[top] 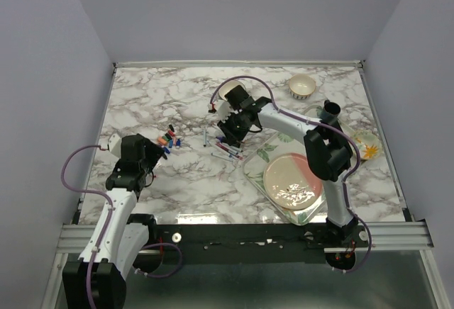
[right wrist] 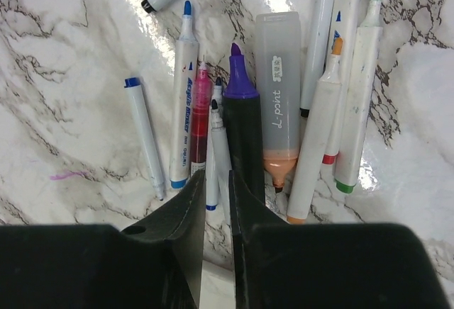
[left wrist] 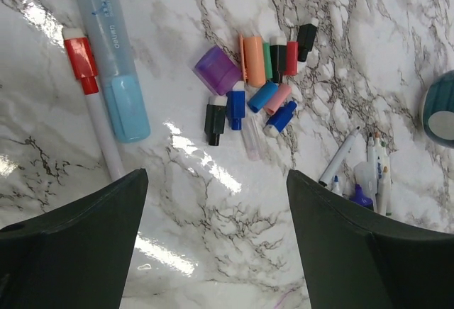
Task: Open the pen caps
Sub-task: Place the barrel on the table with the right arm, then grab a pen on the table with the left arm, then hold the pen cap with the right arm and grip the barrel with the left arm, then open the pen cap
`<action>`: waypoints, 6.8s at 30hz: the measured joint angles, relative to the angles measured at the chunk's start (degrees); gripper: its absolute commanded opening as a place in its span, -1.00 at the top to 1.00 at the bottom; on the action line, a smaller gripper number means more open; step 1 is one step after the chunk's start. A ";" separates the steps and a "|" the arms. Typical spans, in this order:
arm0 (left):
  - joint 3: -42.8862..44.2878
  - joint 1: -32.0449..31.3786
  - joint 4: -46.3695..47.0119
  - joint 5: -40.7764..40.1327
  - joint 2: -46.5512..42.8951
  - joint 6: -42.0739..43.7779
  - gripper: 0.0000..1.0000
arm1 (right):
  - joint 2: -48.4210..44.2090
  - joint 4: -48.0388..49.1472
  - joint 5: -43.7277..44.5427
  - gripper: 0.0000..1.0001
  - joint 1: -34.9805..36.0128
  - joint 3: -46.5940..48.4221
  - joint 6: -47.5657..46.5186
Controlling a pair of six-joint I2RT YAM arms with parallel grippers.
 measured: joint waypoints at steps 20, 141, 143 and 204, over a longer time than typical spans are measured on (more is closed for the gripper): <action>-1.86 0.15 -7.06 -8.02 1.68 -6.64 -0.37 | -3.74 -0.48 -1.97 0.46 0.17 -0.92 -0.74; -6.69 -39.54 16.74 -15.72 -7.93 -24.55 1.00 | -14.93 12.50 -20.68 -0.27 9.22 -12.72 14.99; -6.27 -40.92 15.93 -17.35 -7.48 -25.73 1.00 | -14.47 12.31 -20.11 -0.06 9.60 -12.50 15.02; -3.52 -19.98 18.16 -14.49 -8.81 -18.69 1.00 | -12.37 8.11 -24.83 0.99 9.66 -6.69 11.50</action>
